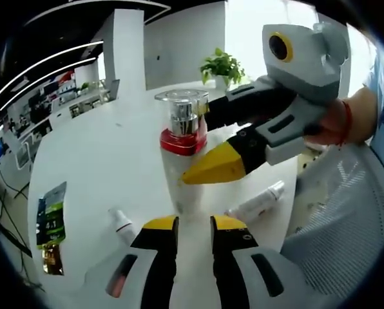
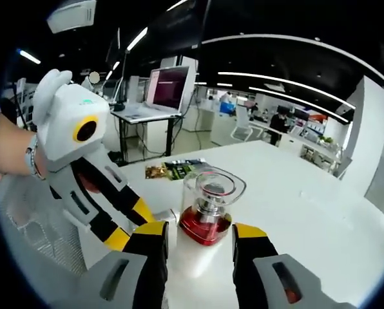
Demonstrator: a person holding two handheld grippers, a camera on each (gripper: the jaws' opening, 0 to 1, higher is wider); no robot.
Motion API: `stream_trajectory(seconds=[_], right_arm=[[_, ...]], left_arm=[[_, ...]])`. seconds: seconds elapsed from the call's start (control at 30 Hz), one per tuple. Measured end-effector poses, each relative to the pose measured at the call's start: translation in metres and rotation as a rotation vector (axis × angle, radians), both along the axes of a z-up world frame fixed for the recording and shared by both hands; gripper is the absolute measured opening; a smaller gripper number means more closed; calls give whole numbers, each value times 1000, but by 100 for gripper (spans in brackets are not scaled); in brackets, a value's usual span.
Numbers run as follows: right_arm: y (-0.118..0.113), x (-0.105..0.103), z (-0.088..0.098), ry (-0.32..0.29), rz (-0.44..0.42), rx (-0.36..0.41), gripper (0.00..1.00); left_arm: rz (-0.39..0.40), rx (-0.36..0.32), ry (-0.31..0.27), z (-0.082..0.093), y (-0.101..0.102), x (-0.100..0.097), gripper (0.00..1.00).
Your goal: Arrange the skincare products in the storage area until every visible bottle or jar stands upright without overlapping.
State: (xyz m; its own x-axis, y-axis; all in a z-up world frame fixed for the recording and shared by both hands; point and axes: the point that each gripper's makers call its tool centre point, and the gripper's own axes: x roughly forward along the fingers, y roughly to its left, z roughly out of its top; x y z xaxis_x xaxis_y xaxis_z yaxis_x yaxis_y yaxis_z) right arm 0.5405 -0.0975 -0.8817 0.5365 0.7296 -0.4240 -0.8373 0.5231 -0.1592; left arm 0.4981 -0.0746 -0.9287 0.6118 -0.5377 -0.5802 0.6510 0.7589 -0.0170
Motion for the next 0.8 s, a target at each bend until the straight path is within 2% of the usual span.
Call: stream_trajectory(seconds=[0.1,0.2,0.23,0.3,0.53,0.73,0.8], right_arm=[[-16,4,7,14,-19,9,41],[-33,8,14,19,-41,6,39],[-39,10,15,12,-47,2,39],[-55,18,22,-41,-62,1,38],[-115,37,16,-22,-122,-37,38],[-152,48,4,-6,-133,-114,38],[-161,49,-1,-14,-99,-176,38]], left_arm=[[11,-6,4,1,2,1,19],[23,-8,10,1,3,1,19],[24,-7,10,1,3,1,19],[22,-2,9,0,3,2,19],[10,7,12,-1,0,0,19],[-2,9,25,-4,-4,-2,19],[-7,18,25,-5,-4,-3,18]])
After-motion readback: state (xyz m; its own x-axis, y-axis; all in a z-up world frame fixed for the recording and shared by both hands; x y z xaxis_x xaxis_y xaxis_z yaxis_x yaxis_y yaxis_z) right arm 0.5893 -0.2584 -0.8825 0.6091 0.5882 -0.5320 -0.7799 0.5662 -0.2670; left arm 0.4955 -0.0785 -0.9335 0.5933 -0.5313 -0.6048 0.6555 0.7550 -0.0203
